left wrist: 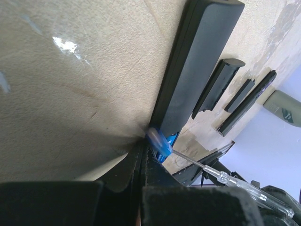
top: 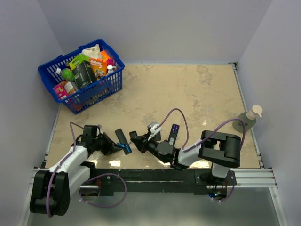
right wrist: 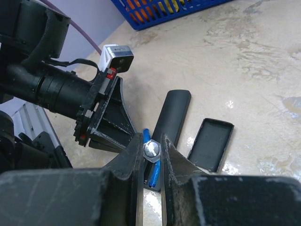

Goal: Unload the batteries from the remote control

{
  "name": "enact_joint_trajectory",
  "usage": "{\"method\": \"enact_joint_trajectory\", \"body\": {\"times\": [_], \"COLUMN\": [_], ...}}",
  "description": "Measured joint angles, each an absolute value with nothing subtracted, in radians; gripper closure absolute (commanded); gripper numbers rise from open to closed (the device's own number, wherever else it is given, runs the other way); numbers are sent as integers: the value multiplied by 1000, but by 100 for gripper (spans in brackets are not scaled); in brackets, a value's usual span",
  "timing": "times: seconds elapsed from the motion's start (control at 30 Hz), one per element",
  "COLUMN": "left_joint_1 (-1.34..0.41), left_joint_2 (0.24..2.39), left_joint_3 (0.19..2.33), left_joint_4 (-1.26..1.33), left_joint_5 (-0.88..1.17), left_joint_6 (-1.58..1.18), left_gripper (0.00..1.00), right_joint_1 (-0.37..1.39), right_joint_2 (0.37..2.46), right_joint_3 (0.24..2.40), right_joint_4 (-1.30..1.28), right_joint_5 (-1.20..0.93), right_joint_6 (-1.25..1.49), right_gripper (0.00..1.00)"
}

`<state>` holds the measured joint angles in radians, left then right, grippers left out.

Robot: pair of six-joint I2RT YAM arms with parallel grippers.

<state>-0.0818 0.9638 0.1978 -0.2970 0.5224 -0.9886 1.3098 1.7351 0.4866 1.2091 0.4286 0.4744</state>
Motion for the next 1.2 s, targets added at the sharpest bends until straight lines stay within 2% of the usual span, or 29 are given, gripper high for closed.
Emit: {"method": "enact_joint_trajectory", "body": {"times": [0.43,0.77,1.07,1.13,1.2], "left_joint_1": [-91,-101,-101,-101,-101], "left_joint_2": [966,943,942,956,965], "left_joint_3": [211,367,487,490,493], "left_joint_4": [-316,-493,-553,-565,-567], "left_joint_5": [507,354,246,238,238], "left_joint_6": [-984,-941,-881,-849,-821], "left_gripper": [100,100,100,96,82], "right_joint_1": [1283,1290,1296,1298,1301], "right_joint_2": [1738,1694,1663,1654,1644], "right_joint_3": [474,606,691,697,701], "right_joint_4": [1221,938,743,712,685], "right_joint_5": [401,382,388,394,402], "right_joint_6": [523,522,505,505,505], "right_gripper": [100,100,100,100,100]}}
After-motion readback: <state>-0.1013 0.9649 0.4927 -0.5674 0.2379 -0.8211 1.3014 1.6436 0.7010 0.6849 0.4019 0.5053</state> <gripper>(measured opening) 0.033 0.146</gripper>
